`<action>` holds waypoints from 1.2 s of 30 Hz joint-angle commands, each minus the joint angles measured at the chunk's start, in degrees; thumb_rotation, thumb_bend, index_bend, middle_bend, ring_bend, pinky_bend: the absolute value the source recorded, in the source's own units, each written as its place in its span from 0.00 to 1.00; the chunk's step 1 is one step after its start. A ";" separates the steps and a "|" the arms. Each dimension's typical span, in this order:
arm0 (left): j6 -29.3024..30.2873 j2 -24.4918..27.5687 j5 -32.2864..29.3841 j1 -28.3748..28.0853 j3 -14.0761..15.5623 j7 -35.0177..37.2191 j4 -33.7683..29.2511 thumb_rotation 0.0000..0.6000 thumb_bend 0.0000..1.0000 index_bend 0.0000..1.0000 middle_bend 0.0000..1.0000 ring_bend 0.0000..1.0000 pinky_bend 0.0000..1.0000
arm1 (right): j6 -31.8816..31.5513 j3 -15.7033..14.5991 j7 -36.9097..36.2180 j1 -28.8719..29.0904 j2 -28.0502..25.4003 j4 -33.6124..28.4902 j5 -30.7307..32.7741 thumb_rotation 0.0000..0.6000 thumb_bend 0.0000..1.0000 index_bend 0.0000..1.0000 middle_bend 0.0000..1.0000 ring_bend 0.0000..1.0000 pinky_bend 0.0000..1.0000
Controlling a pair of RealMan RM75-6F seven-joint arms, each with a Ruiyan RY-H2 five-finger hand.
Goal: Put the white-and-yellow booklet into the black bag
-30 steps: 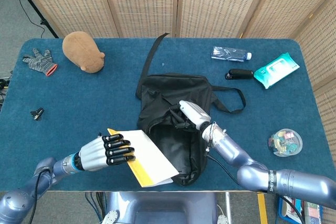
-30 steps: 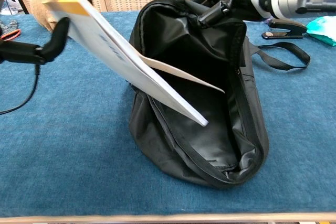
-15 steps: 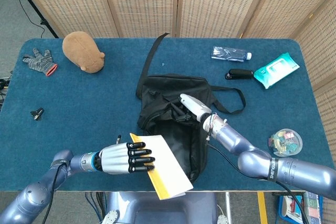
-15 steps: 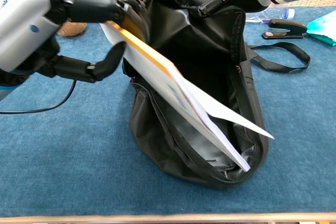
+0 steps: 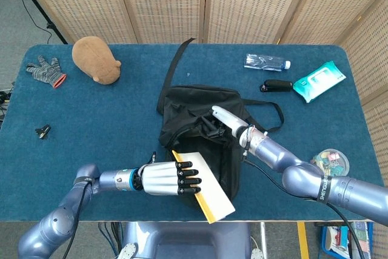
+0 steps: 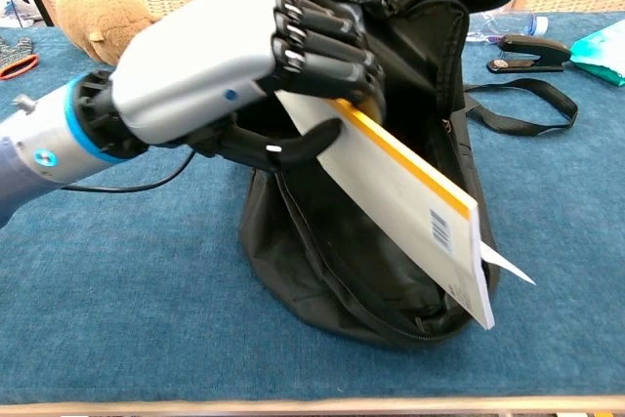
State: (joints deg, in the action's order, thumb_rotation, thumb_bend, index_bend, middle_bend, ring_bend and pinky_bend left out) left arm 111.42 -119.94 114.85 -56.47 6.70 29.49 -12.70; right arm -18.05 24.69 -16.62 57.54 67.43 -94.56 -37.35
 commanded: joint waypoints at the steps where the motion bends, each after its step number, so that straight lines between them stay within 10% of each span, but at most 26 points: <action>1: -2.32 -0.94 -0.10 -1.63 1.32 -0.40 1.90 1.00 0.58 0.84 0.56 0.49 0.63 | 1.28 0.71 -1.46 -0.58 -0.78 0.38 -0.99 1.00 0.73 0.59 0.53 0.45 0.59; 16: -10.50 0.65 1.93 -1.43 8.75 -6.05 6.05 1.00 0.58 0.84 0.56 0.48 0.63 | 6.55 3.52 -7.35 -3.16 -3.74 -1.62 -5.50 1.00 0.75 0.59 0.53 0.45 0.59; 36: -24.04 2.21 -2.51 -1.35 9.22 -8.33 7.08 1.00 0.58 0.84 0.55 0.46 0.63 | 12.23 4.07 -10.44 -4.72 -4.81 -2.12 -9.76 1.00 0.76 0.59 0.53 0.45 0.59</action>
State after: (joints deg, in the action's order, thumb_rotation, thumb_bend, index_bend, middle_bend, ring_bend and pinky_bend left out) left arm 88.12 -117.80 112.68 -57.77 15.81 21.38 -5.67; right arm -5.97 28.63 -26.94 52.93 62.70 -96.64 -46.96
